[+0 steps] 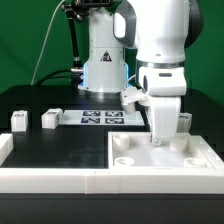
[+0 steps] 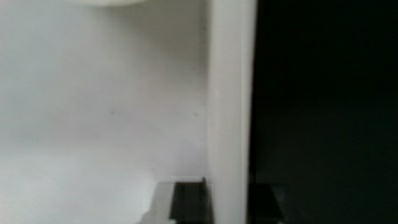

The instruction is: Assemble one leg

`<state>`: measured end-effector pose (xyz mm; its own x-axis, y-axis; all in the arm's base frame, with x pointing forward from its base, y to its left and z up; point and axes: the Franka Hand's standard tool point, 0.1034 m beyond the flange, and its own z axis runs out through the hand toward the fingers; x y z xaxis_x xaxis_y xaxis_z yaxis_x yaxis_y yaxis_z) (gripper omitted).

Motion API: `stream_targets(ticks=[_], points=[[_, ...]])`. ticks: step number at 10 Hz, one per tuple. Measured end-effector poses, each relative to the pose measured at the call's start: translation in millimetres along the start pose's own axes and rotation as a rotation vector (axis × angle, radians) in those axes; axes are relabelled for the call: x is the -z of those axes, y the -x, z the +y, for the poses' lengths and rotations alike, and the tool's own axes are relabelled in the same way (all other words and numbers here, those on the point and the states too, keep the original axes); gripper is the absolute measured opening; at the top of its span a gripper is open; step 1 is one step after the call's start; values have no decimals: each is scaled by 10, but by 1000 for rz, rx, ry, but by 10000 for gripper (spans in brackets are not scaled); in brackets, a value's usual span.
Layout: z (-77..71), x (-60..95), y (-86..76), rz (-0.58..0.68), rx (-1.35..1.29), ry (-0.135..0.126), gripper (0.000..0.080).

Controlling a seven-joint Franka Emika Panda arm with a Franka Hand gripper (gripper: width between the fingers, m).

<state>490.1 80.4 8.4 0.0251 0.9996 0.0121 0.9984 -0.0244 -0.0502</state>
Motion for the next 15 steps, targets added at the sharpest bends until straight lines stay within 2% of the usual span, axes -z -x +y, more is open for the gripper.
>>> stream_targets(ticks=[1,2,3,4,5,11,13,15], points=[[0,0,1,0,0,0,244],[0,-1,2,0,0,0,380],[0,-1,2,0,0,0,380],[0,-1,3,0,-1,0,558],[0,-1,3,0,-1,0,621],[-1,6,1,0,-4,1,649],[-74,192,-44,-5,-43,17,649],[-133,471,-82,-17,-79,40,649]])
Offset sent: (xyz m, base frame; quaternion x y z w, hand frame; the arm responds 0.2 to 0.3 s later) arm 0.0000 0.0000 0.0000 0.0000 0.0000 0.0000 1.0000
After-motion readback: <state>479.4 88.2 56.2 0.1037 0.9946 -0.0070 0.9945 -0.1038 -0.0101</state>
